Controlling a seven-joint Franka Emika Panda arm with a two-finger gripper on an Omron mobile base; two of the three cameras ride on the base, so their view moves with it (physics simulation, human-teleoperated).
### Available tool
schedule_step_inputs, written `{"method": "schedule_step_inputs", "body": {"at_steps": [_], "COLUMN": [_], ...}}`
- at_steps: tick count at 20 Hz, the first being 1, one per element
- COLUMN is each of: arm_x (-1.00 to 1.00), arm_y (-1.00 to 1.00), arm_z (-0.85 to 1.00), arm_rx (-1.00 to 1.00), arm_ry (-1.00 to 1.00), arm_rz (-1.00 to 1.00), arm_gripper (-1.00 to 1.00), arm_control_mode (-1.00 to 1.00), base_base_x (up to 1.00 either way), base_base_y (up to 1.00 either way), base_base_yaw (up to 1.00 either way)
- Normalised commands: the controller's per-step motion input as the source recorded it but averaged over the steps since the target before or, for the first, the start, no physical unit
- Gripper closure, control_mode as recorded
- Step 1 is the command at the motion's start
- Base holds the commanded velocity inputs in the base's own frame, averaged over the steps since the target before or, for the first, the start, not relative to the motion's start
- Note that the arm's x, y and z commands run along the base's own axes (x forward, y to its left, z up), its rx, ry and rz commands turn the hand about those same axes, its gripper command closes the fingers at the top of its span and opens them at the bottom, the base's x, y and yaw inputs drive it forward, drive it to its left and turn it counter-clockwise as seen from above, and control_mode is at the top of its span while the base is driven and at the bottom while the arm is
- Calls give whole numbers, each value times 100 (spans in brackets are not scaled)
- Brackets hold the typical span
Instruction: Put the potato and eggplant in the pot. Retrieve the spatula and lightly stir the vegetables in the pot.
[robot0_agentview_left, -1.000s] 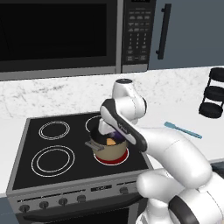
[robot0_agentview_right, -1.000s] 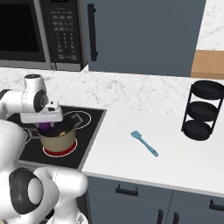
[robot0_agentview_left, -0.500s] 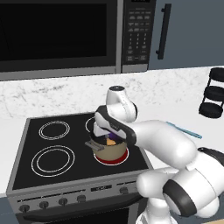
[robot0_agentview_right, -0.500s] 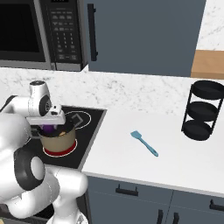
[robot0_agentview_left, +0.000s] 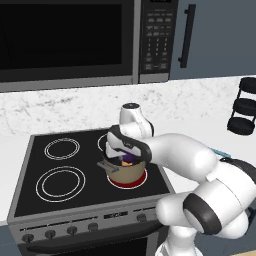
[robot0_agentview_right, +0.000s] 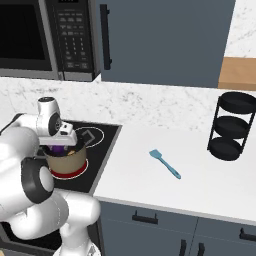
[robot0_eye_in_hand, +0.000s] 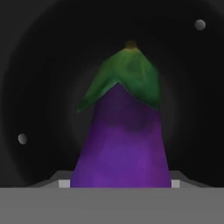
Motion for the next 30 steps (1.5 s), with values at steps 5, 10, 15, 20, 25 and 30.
{"method": "schedule_step_inputs", "body": {"at_steps": [5, 10, 15, 20, 25, 30], "arm_x": [0, 0, -20, -77, -43, -1], "arm_y": [-12, -9, -5, -48, -98, -100], "arm_z": [2, 17, 45, 83, 52, 13], "arm_rx": [0, 0, 0, 7, 29, 35], "arm_ry": [-8, -7, -12, -16, 6, 25], "arm_rz": [-10, -8, -6, -11, -26, -42], "arm_gripper": [-100, -100, -100, -100, -100, -100], "arm_control_mode": [-100, -100, -100, -100, -100, -100], "base_base_x": [0, 0, 0, 0, 0, 0], "base_base_y": [0, 0, 0, 0, 0, 0], "base_base_yaw": [0, 0, 0, 0, 0, 0]}}
